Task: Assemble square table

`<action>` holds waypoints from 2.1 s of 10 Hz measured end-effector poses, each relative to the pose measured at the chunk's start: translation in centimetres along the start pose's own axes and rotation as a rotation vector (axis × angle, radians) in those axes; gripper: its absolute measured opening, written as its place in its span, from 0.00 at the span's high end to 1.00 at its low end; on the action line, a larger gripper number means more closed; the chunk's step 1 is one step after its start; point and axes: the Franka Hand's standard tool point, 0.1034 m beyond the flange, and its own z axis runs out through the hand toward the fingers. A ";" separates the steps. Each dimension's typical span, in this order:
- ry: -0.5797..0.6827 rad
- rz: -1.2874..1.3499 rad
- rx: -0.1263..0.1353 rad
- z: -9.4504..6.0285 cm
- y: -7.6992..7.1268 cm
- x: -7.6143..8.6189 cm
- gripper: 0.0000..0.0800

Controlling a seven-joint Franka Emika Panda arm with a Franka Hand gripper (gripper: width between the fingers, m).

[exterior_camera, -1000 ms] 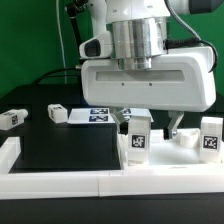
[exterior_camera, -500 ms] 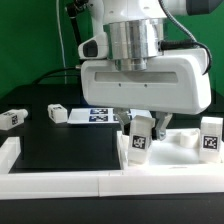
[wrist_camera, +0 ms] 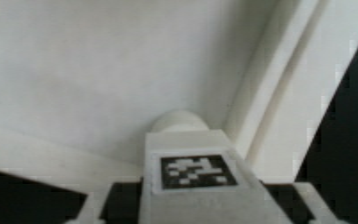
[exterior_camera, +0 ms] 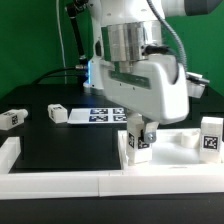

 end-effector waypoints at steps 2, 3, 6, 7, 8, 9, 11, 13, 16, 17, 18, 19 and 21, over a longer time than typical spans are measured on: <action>-0.090 0.314 0.012 0.1 -0.7 0.6 0.64; -0.089 0.364 0.012 0.1 -0.8 0.4 0.64; -0.074 0.051 0.029 0.0 -0.7 0.2 0.36; -0.068 -0.144 0.038 -0.1 -0.3 0.4 0.23; -0.048 -0.225 0.060 -0.2 -0.1 0.7 0.23; -0.043 -0.301 0.057 -0.1 0.0 0.8 0.20; -0.032 -0.461 0.053 -0.1 0.1 1.1 0.19; 0.020 -0.927 -0.005 0.3 0.4 1.4 0.19; 0.030 -1.021 -0.023 0.3 0.3 1.1 0.33; 0.030 -0.977 -0.022 0.3 0.3 1.1 0.52; 0.031 -0.913 -0.021 0.3 0.3 1.1 0.52; 0.031 -0.826 -0.019 0.3 0.3 1.1 0.64; 0.032 -0.713 -0.017 0.4 0.3 1.1 0.64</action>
Offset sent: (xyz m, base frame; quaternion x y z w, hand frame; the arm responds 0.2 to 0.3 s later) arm 0.0000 0.0000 0.0000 0.0000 0.0000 0.0650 0.9979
